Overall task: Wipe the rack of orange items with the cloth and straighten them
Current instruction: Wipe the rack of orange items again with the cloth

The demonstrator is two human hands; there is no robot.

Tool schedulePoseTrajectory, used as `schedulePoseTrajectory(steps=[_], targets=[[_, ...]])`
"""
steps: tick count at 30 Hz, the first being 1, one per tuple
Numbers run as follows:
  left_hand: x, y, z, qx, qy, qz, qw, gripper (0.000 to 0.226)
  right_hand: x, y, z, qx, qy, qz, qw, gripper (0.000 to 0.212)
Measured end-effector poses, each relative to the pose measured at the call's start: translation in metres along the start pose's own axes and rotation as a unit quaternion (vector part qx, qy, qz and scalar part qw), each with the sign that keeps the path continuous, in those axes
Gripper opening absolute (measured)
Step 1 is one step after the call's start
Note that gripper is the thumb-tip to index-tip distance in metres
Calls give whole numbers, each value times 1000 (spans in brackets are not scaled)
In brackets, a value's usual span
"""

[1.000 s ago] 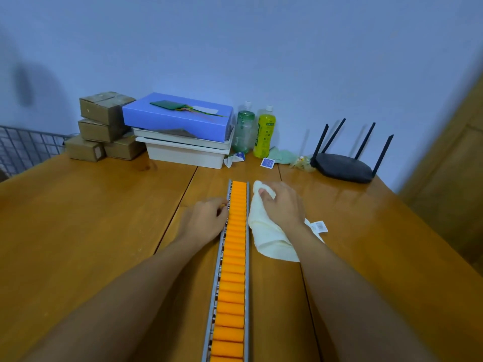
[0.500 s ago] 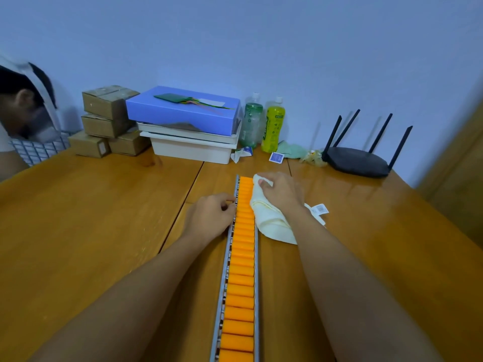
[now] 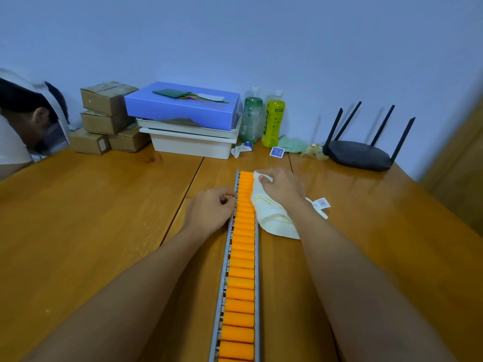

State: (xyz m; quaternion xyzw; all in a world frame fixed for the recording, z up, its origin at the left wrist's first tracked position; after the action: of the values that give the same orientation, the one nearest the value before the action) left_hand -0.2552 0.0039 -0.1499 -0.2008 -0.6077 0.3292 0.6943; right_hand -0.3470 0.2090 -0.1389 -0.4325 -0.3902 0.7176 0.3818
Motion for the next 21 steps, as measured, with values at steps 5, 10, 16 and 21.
schedulePoseTrajectory(steps=[5,10,16,21], targets=[[-1,-1,1,0,-2,-5,1000,31,-1,0,-1,-2,-2,-5,1000,34],[-1,0,1,-8,-6,-9,1000,31,-2,0,-4,-3,-3,4,1000,33],[0,-1,1,-10,-8,-12,1000,28,-6,-3,-13,-2,-10,11,1000,33],[0,-1,1,-12,-4,-5,1000,27,-10,-6,-21,-2,-11,13,1000,33]])
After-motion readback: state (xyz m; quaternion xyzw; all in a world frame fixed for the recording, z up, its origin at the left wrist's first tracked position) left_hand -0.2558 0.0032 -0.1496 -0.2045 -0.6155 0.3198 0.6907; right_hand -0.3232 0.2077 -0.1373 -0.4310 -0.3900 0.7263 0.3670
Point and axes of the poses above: each hand's wrist, its own z-axis towards the middle knuckle, its own y-axis out of the palm, x = y × z, the point moved 7 cm from there along z, towards the middle knuckle, and after that the axes turned 11 degrees about -y, right-handed, at the moved point
